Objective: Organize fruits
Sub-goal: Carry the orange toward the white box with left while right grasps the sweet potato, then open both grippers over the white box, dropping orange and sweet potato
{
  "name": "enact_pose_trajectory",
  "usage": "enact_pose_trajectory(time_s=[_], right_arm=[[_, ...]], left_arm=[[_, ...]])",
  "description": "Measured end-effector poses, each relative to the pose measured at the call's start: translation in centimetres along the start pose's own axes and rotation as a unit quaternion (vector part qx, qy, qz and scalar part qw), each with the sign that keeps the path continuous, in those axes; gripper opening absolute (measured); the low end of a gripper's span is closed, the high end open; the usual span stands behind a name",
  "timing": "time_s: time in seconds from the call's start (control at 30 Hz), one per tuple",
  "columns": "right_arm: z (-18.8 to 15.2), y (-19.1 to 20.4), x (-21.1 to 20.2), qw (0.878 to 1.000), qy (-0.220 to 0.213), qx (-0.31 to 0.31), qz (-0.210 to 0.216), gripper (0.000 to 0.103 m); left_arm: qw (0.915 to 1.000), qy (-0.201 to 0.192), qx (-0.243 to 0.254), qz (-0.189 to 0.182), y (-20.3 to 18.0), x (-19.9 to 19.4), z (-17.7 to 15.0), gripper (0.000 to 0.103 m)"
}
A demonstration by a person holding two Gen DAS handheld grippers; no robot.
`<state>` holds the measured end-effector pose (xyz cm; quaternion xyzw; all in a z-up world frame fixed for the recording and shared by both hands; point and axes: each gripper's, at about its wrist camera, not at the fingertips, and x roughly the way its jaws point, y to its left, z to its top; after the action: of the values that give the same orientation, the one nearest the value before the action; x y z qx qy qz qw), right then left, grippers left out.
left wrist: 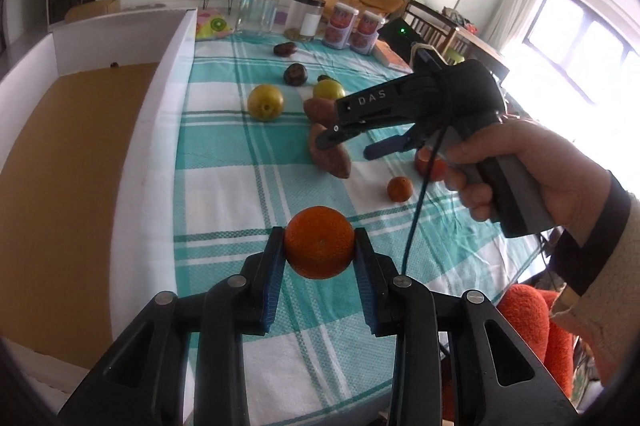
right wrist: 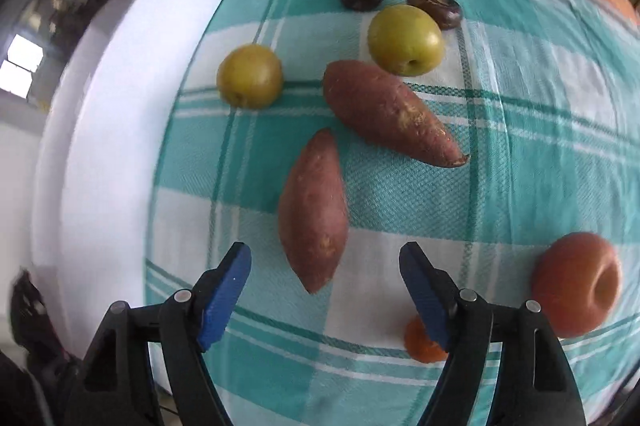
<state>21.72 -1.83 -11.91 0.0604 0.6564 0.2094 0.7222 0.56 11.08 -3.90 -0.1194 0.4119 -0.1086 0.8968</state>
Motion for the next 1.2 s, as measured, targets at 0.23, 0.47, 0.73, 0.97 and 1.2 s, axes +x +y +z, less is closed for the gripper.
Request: enact_pose_trajectory(time_s=[0.23, 0.47, 0.73, 0.97, 1.2], right_arm=[[-0.7, 0.9, 1.5, 0.999, -0.029, -0.018, -0.035, 0.04], [-5.9, 4.8, -5.3, 0.982, -0.103, -0.009, 0.159, 0.04], [-9.8, 21.9, -2.4, 0.96, -0.062, -0.157, 0.223, 0.04], [-12.0, 26.9, 2.3, 0.965, -0.058, -0.203, 0.157, 0.042], [-11.5, 23.2, -2.3, 0.959, -0.142, -0.188, 0.16, 0.06]], left_arm=[[0.9997, -0.022, -0.004, 0.002, 0.7, -3.1, 1.0, 0.034], [0.9933, -0.069, -0.05, 0.078, 7.0, -8.3, 2.9, 0.034], [0.9665, -0.046, -0.13, 0.217, 16.1, -8.5, 0.2, 0.035], [0.957, -0.033, -0.144, 0.25, 17.1, -8.1, -1.4, 0.06], [0.9647, -0.065, -0.106, 0.232, 14.2, -8.1, 0.0, 0.079]])
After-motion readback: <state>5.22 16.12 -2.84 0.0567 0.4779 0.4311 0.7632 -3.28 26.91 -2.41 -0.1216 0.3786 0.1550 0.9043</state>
